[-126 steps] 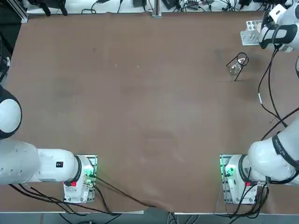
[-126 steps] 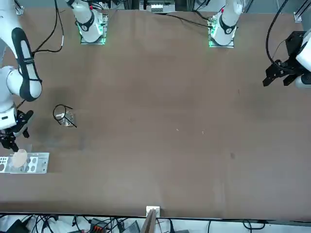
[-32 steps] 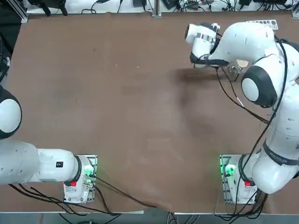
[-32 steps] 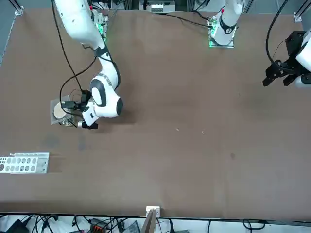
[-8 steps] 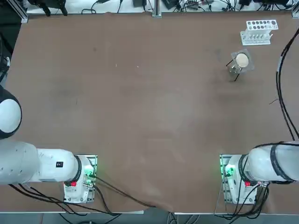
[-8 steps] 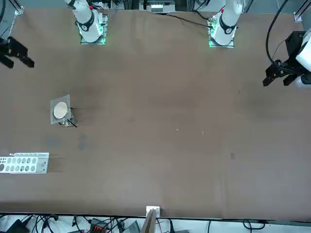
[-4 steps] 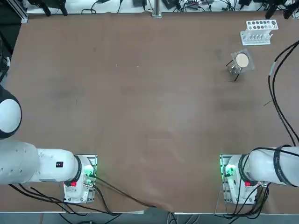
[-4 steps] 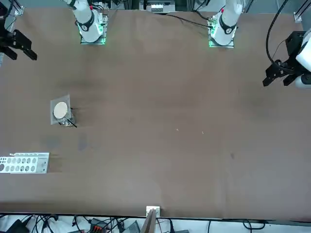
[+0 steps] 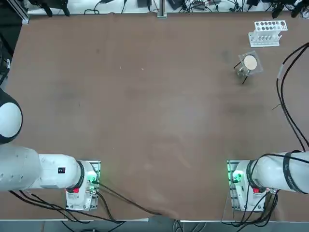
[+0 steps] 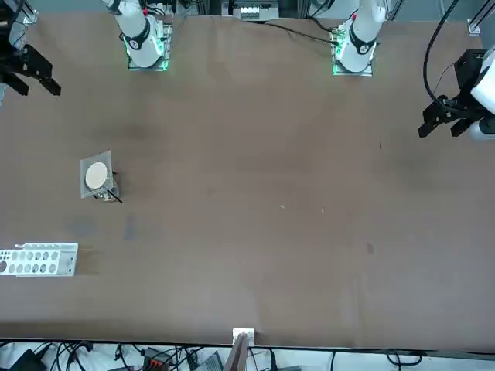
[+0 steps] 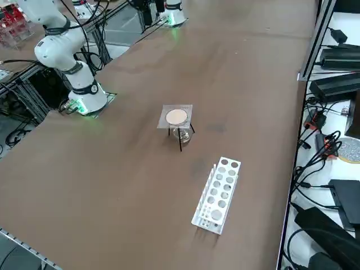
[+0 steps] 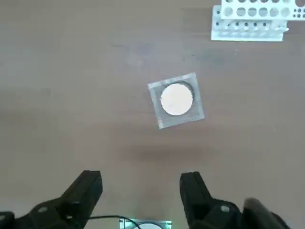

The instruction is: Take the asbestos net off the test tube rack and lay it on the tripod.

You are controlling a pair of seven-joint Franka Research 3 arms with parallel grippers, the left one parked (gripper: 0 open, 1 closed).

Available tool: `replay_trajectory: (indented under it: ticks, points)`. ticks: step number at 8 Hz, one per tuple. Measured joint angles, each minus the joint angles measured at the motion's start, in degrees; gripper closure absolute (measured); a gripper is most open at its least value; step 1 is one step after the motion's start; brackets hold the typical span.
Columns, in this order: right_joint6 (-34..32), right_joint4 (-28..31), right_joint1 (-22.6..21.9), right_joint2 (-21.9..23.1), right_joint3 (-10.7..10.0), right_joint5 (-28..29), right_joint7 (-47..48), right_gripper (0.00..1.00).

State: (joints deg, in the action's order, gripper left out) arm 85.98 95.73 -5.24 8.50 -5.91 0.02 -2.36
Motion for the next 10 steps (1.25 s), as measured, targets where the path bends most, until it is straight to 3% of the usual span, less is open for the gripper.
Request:
replay_trajectory:
  ticks: [10]
  points:
    - [-0.61,-0.05,-1.67,-0.69,0.00,-0.05,-0.10,0.00]
